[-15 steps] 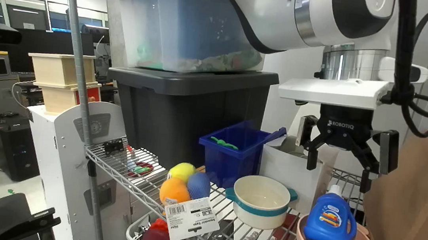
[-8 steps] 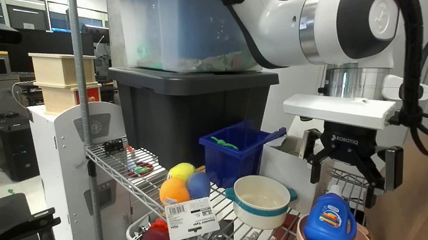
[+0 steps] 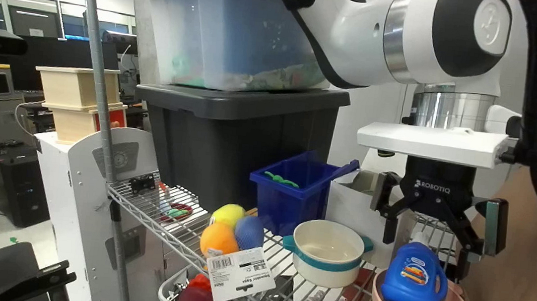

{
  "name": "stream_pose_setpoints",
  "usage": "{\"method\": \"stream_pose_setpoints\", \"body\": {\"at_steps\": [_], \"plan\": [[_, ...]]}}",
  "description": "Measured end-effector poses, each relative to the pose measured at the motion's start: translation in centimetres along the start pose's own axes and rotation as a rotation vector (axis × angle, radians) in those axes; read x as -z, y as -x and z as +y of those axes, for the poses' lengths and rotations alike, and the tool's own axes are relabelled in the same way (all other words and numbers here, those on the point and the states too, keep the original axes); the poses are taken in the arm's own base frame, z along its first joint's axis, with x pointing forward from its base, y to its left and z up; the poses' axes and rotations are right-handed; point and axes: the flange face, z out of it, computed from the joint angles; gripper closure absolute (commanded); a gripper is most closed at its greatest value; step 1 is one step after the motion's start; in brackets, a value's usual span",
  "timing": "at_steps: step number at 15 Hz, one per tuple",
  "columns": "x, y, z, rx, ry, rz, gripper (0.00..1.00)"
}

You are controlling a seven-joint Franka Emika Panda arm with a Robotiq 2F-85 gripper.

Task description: Remove the blue bottle from the pink pot and place it inside the white box

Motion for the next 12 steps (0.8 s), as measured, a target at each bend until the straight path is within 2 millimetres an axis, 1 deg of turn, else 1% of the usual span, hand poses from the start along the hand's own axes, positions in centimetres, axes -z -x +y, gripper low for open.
{"method": "stream_pose_setpoints", "body": {"at_steps": [5,12], "plan": [[-0.36,0.47,-0.32,0.016,-0.007,-0.044,0.00],[0.03,0.28,0.09,0.059,-0.022,-0.036,0.00]]}}
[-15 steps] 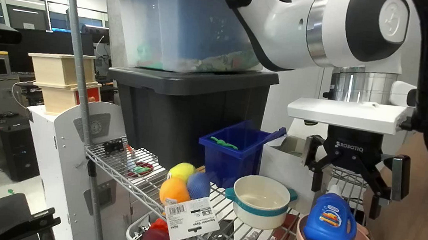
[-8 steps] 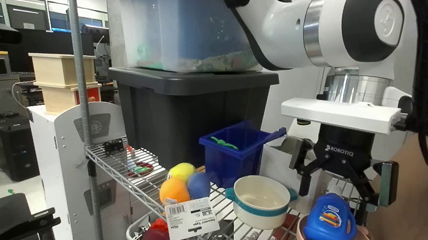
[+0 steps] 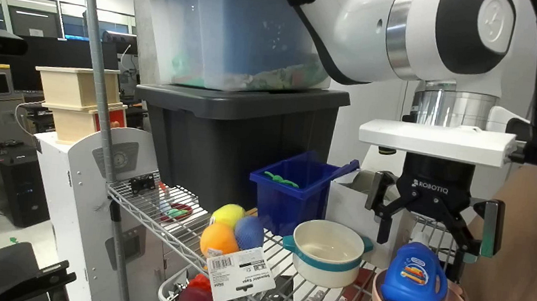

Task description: Remove the blue bottle from the pink pot and place it inside the white box

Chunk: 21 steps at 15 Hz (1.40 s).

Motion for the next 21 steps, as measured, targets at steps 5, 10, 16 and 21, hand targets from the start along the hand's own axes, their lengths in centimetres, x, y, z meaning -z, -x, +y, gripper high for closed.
{"method": "stream_pose_setpoints", "body": {"at_steps": [5,10,16,21], "plan": [[-0.6,0.1,1.0,0.036,-0.009,-0.006,0.00],[-2.5,0.0,1.8,0.054,-0.012,-0.023,0.00],[-2.2,-0.5,-0.1,0.100,-0.036,-0.008,0.00],[-2.0,-0.7,-1.1,0.131,-0.050,-0.003,0.00]]}}
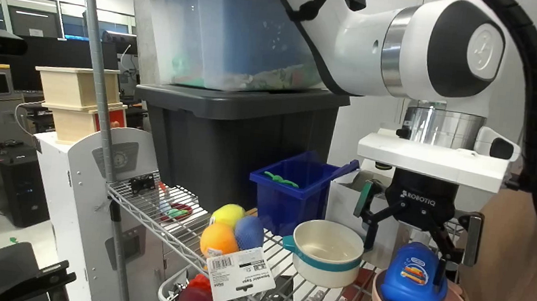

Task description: Remove the blue bottle from the pink pot and place it inside the white box

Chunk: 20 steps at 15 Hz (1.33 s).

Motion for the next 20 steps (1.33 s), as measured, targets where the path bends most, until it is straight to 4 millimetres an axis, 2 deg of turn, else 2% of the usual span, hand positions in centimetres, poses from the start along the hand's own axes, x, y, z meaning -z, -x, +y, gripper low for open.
{"method": "stream_pose_setpoints", "body": {"at_steps": [7,20], "plan": [[0.54,-0.02,0.79,0.010,0.001,0.009,0.00],[0.43,-0.02,0.50,0.016,0.000,0.001,0.00]]}}
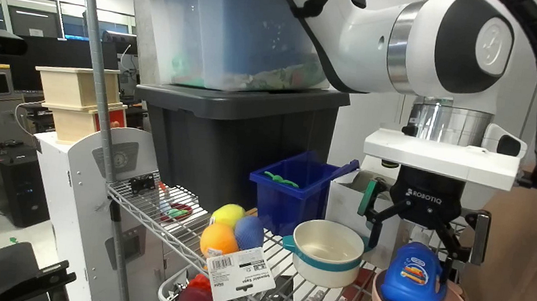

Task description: Remove the blue bottle from the pink pot and place it inside the white box

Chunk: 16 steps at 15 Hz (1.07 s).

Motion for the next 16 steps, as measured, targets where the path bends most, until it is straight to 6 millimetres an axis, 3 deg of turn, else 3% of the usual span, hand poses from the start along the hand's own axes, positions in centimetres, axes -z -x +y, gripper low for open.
{"method": "stream_pose_setpoints", "body": {"at_steps": [8,16], "plan": [[-0.2,-0.1,-0.1,0.002,0.003,0.007,0.00],[-2.1,-0.3,0.7,-0.009,0.011,0.013,0.00]]}}
